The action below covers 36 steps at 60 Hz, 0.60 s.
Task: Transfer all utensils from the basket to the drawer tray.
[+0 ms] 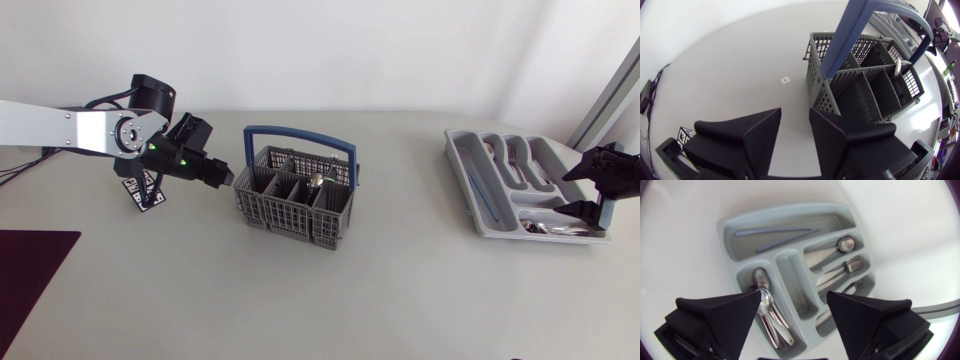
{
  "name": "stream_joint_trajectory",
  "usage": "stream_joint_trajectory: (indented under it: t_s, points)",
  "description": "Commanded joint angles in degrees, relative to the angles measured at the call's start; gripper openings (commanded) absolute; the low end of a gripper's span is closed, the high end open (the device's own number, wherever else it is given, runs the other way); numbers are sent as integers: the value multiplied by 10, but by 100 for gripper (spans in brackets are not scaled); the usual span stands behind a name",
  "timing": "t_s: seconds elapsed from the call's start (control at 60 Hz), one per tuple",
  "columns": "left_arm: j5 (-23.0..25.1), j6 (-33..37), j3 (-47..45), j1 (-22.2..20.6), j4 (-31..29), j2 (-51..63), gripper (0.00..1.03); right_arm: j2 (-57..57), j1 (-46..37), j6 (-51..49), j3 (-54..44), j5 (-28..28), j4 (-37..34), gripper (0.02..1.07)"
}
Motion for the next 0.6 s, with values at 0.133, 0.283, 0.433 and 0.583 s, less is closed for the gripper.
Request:
stream_joint_trajectory:
  t_s: [0.133, 0.283, 0.433, 0.583]
  points:
    - [7, 22, -21, -25, 4, -8, 23, -110, 123, 123, -156, -24, 25, 103]
    - [10, 27, -28, -49, 0, -14, 23, -163, 246, 242, -237, -19, 88, 103]
    - [12, 33, -35, -72, -12, -23, 23, -169, 357, 355, -251, -4, 127, 103]
    - [16, 33, -46, -101, -20, -38, 23, -133, 449, 463, -226, 32, 175, 103]
